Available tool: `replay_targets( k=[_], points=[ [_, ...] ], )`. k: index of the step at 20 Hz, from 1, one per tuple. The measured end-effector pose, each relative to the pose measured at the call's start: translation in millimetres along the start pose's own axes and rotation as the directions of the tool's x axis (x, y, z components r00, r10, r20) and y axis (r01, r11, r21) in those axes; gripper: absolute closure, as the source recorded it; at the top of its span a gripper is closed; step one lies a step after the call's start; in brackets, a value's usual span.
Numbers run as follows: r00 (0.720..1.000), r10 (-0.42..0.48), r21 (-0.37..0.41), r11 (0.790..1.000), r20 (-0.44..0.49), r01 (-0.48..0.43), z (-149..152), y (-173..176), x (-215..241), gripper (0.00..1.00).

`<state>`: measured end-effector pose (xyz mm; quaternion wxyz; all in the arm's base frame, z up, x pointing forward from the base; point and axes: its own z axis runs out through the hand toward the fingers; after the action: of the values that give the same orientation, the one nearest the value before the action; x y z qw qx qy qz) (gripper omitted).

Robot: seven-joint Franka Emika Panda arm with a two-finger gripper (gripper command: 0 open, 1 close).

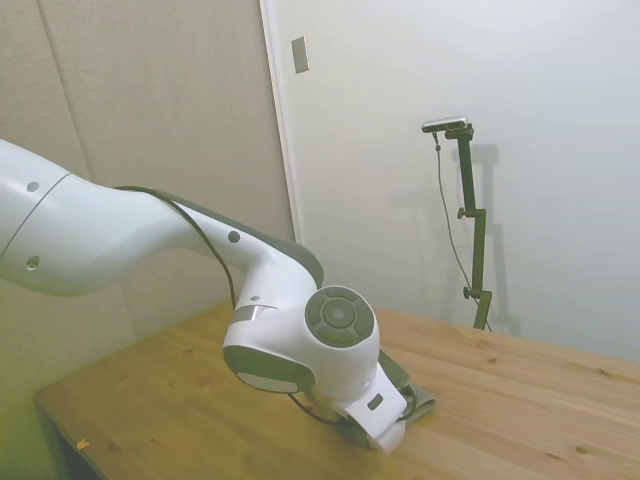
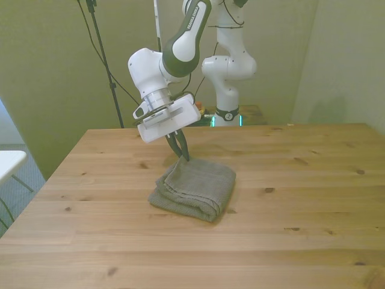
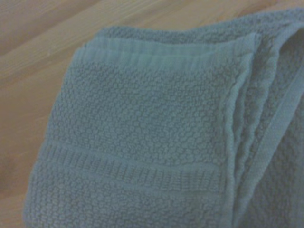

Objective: Unfold the towel

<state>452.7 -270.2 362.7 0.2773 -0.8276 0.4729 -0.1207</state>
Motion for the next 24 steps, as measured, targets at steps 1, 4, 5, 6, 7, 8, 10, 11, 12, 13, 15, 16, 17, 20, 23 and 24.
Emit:
replay_targets(
  k=[1, 4, 5, 6, 7, 8, 10, 11, 12, 13, 15, 16, 17, 20, 23, 24],
  points=[
    [1.0, -0.006, 0.005, 1.0, -0.005, 0.006, -3.5, -6.6, 0.8, 1.0],
    [0.999, -0.038, 0.02, 0.999, -0.015, 0.038, -14.8, -32.4, -5.3, 1.0],
    [0.999, -0.049, 0.02, 0.999, -0.017, 0.05, -19.0, -41.7, -8.9, 1.0],
    [0.998, -0.058, 0.017, 0.998, -0.016, 0.058, -22.6, -50.9, -12.3, 1.0],
    [0.998, -0.067, 0.016, 0.998, -0.017, 0.067, -26.0, -59.4, -15.1, 1.0],
    [0.997, -0.073, 0.012, 0.997, -0.018, 0.074, -27.6, -67.0, -17.9, 1.0],
    [0.996, -0.088, 0.0, 0.996, -0.018, 0.088, -26.9, -80.7, -22.1, 1.0],
    [0.995, -0.097, -0.012, 0.995, -0.023, 0.097, -26.6, -88.3, -23.6, 1.0],
    [0.994, -0.107, -0.031, 0.994, -0.035, 0.106, -26.4, -98.1, -25.8, 1.0],
    [0.992, -0.116, -0.048, 0.992, -0.043, 0.114, -26.0, -106.1, -27.9, 1.0],
    [0.988, -0.147, -0.086, 0.986, -0.054, 0.142, -21.3, -121.8, -33.8, 1.0],
    [0.985, -0.164, -0.105, 0.982, -0.055, 0.157, -17.4, -129.1, -36.9, 1.0],
    [0.982, -0.182, -0.126, 0.977, -0.053, 0.174, -12.9, -136.6, -40.7, 1.0],
    [0.971, -0.232, -0.183, 0.958, -0.052, 0.219, -3.8, -157.0, -52.1, 1.0],
    [0.962, -0.267, -0.202, 0.947, -0.055, 0.252, -1.3, -175.1, -63.4, 1.0],
    [0.959, -0.278, -0.208, 0.943, -0.058, 0.261, -2.0, -179.8, -65.7, 1.0]
  ],
)
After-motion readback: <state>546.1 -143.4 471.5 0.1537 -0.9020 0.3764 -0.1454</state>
